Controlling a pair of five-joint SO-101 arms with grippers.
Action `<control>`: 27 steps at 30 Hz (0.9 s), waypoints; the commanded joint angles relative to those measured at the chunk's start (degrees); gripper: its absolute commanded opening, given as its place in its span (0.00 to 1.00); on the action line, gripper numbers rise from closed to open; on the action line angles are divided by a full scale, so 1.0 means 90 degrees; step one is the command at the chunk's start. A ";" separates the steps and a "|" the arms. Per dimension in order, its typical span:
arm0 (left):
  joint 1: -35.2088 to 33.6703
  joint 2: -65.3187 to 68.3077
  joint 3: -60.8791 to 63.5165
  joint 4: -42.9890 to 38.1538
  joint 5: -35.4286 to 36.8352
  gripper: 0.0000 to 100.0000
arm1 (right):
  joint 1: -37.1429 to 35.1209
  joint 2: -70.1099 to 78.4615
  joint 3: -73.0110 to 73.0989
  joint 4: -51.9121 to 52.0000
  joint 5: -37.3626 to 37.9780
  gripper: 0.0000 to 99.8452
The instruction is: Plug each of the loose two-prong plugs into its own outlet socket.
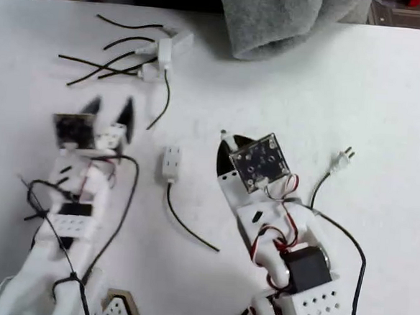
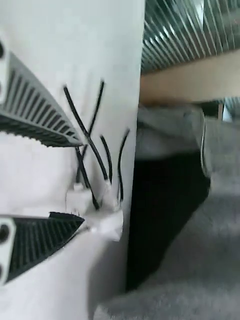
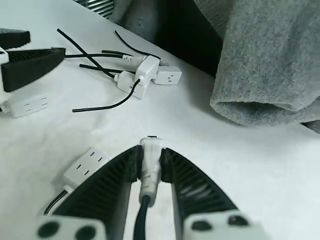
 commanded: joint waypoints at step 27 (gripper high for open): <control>-0.0747 -0.0112 0.0176 -0.0049 0.0078 0.22 | -0.1031 0.8620 -0.6447 0.1372 0.4435 0.02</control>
